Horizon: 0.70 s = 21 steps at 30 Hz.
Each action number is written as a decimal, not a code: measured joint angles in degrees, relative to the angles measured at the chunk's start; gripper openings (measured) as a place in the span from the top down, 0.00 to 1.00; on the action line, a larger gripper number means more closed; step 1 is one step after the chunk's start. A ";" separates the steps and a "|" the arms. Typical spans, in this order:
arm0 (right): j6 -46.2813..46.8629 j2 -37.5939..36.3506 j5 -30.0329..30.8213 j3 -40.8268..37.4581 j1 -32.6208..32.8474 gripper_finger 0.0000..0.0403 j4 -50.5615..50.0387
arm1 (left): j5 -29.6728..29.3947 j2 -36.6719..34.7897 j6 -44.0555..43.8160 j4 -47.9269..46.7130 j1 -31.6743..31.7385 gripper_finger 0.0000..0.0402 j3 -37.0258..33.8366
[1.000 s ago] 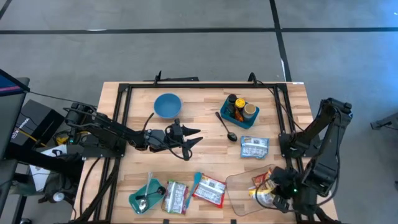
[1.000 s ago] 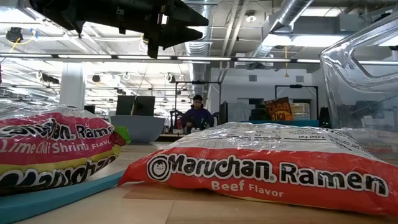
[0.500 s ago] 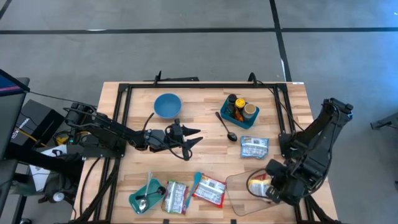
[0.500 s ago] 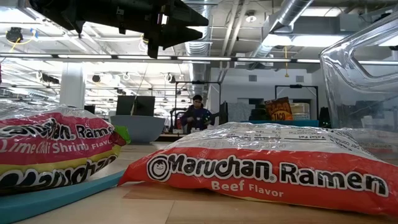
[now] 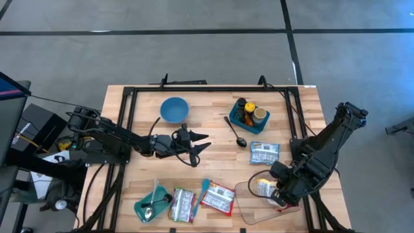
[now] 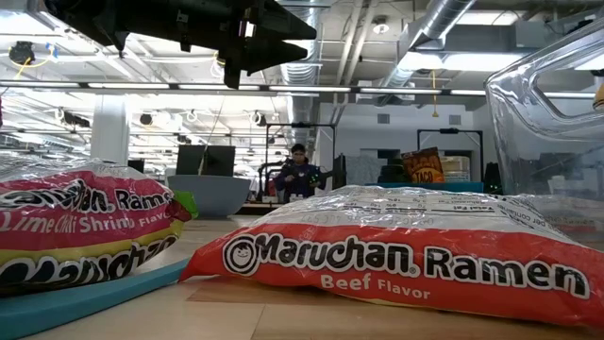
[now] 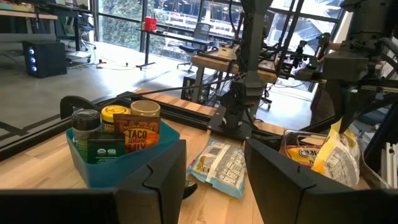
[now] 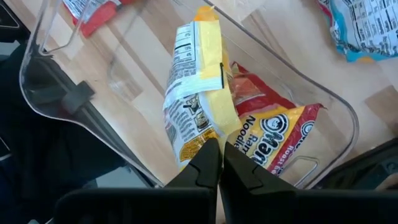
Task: Pick & Place Food Item
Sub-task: Put the yellow noodle pack into the transparent bin
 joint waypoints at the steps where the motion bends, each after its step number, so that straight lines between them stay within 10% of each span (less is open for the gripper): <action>1: -0.02 0.00 -0.37 0.00 -0.30 1.00 -0.08 | 0.01 -0.02 0.01 0.00 0.00 0.60 0.00; 21: 3.49 0.76 -1.98 0.00 1.78 1.00 -0.95 | 0.00 -0.01 0.00 0.00 -0.01 0.60 0.00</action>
